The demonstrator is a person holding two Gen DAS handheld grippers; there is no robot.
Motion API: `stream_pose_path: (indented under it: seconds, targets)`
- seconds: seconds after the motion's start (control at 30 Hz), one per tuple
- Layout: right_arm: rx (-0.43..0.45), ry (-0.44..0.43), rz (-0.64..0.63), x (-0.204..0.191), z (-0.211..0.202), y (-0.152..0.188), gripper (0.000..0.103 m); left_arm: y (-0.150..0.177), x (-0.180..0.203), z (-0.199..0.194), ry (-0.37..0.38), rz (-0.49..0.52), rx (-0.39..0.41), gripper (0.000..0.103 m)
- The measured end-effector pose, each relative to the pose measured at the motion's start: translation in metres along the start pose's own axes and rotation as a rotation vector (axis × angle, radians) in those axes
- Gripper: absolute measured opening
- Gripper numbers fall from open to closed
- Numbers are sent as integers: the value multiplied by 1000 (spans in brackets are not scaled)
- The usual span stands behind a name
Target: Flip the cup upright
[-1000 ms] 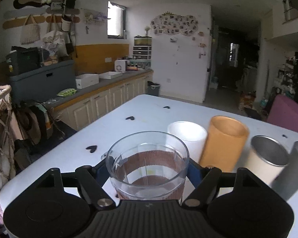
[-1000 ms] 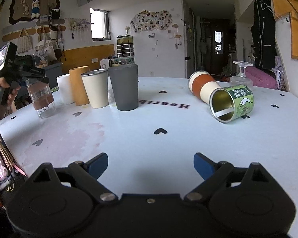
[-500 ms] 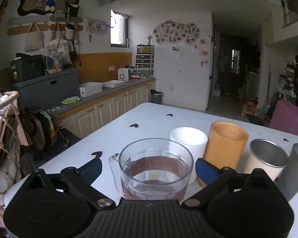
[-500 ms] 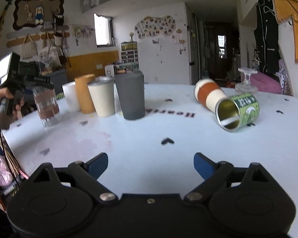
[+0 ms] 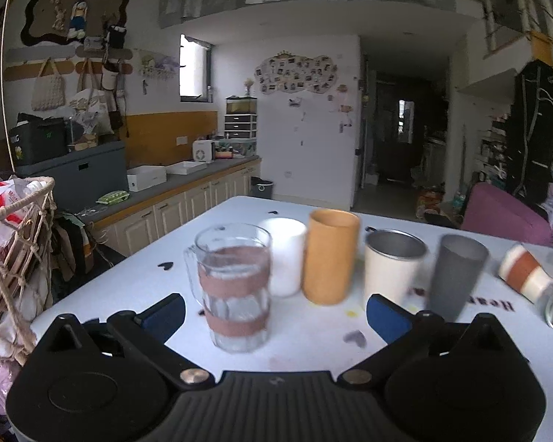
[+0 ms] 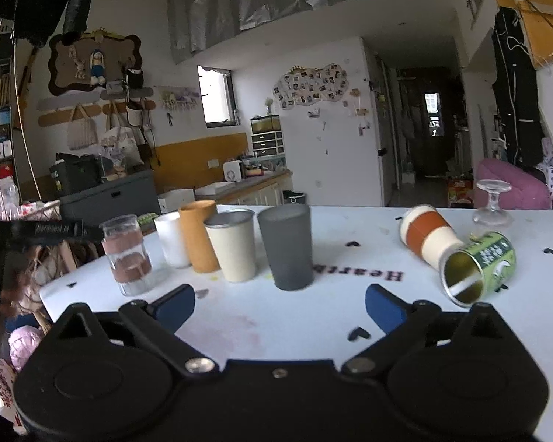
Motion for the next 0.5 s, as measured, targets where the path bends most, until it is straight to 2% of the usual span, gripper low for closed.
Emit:
stream_pose_path:
  seconds: [0.17,0.37,0.5]
  targets:
    - [11,-2,-10,-12,2,-6,101,13,20,-21,40,2,-12,103]
    - [11,3,-22,-14,2,-4,101,34,32,-35,56,-5,-40,103]
    - [3,25,-44,-15,3,-1,101,37,41,-46,72,5,-32,103]
Point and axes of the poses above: each gripper's, at about its wrist camera, not at the fingertips, and z roughly the way its jaws point, x to its right, y to its underside, the point moved 9 cm from there along z, roughly the way its jaws point, and after that the axes turned 7 degrees about z, right-handed, at the moved point
